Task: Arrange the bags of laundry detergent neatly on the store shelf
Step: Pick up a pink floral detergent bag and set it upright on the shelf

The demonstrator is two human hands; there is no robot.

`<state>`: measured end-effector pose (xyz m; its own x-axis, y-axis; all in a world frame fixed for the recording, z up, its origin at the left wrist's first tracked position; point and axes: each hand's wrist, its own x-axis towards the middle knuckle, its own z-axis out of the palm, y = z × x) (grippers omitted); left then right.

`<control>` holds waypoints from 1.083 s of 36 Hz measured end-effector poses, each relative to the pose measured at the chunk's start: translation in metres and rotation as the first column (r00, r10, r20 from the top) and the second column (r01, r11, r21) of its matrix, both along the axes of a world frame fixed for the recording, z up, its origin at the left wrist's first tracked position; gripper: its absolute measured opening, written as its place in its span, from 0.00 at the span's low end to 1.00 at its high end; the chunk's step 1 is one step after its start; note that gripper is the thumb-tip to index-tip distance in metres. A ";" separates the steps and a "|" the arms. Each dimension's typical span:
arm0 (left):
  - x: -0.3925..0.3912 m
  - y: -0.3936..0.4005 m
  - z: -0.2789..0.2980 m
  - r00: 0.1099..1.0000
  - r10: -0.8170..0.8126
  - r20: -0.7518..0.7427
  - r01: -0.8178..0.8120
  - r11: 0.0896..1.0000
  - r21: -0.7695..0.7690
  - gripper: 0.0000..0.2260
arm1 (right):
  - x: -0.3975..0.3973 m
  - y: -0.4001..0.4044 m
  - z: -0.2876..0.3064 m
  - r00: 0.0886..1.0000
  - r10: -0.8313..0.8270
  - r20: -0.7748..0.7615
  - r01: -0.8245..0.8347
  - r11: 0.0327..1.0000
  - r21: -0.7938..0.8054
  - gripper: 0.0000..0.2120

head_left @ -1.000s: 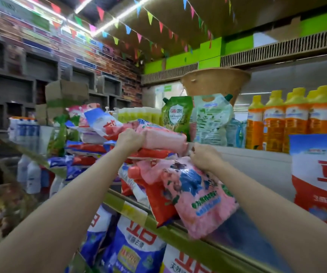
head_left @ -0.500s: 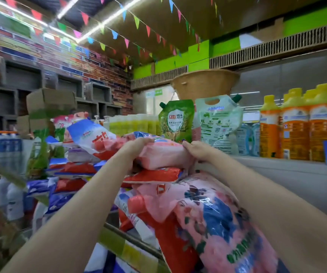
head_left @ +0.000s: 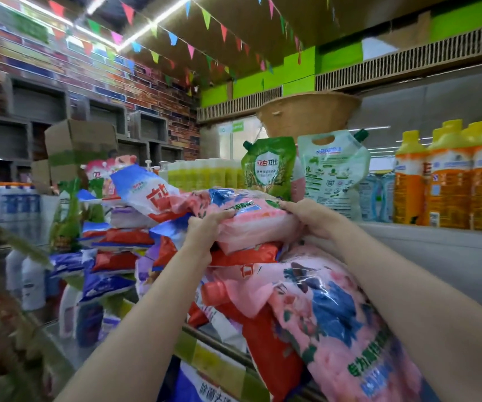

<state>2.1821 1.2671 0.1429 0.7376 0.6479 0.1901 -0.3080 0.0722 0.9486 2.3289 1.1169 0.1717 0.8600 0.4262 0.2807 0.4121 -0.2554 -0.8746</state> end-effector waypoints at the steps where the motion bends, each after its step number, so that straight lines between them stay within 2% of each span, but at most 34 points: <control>1: 0.005 0.006 -0.004 1.000 -0.028 0.011 0.028 1.000 -0.002 0.47 | -0.002 -0.003 -0.002 1.000 0.006 -0.002 -0.006 0.999 0.039 0.20; 4: 0.017 0.020 -0.010 0.997 -0.077 -0.021 0.078 0.997 0.024 0.53 | -0.007 -0.012 -0.007 0.999 0.035 -0.022 -0.031 0.991 0.127 0.15; 5: 0.009 0.015 -0.006 0.996 -0.092 -0.005 0.093 0.995 0.039 0.51 | -0.008 -0.016 -0.009 0.998 0.052 -0.042 -0.045 0.986 0.158 0.12; 8: -0.017 -0.006 0.001 0.989 -0.146 0.021 0.142 0.979 0.144 0.29 | -0.017 -0.033 -0.015 0.979 0.159 -0.130 -0.121 0.957 0.264 0.09; 9: -0.020 -0.009 0.001 0.986 -0.164 0.029 0.157 0.974 0.165 0.27 | -0.021 -0.040 -0.018 0.966 0.201 -0.160 -0.151 0.948 0.281 0.10; 10: -0.021 -0.010 0.000 0.979 -0.194 0.054 0.180 0.964 0.194 0.28 | -0.028 -0.048 -0.020 0.952 0.249 -0.179 -0.190 0.938 0.290 0.12; 12: -0.027 -0.014 0.001 0.969 -0.235 0.076 0.203 0.932 0.299 0.36 | -0.039 -0.061 -0.024 0.906 0.371 -0.204 -0.290 0.894 0.341 0.17; 14: -0.029 -0.018 0.004 0.975 -0.219 0.030 0.184 0.878 0.443 0.42 | -0.051 -0.072 -0.027 0.876 0.442 -0.195 -0.348 0.857 0.381 0.16; 17: -0.036 -0.031 0.014 0.984 -0.177 0.026 0.132 0.820 0.557 0.33 | -0.065 -0.086 -0.028 0.916 0.376 -0.139 -0.292 0.863 0.412 0.08; 20: -0.042 -0.048 0.022 0.986 -0.166 0.029 0.115 0.786 0.608 0.34 | -0.071 -0.101 -0.027 0.948 0.289 -0.132 -0.213 0.886 0.413 0.20; 24: -0.052 -0.077 0.029 0.984 -0.177 0.023 0.116 0.733 0.670 0.33 | -0.086 -0.133 -0.020 0.984 0.164 -0.074 -0.129 0.930 0.344 0.09; 30: -0.054 -0.131 0.031 0.954 -0.293 0.065 0.195 0.769 0.608 0.34 | -0.114 -0.198 -0.012 0.999 0.047 -0.010 -0.041 0.933 0.358 0.07; 39: -0.057 -0.247 0.012 0.886 -0.444 0.132 0.301 0.768 0.565 0.28 | -0.155 -0.326 -0.010 0.985 -0.161 0.056 0.135 0.937 0.321 0.10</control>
<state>2.1252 1.0204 0.1546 0.7817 0.0827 0.6181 -0.5852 -0.2450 0.7730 2.1743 0.7906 0.1621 0.8758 0.1744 0.4500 0.4623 -0.0359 -0.8860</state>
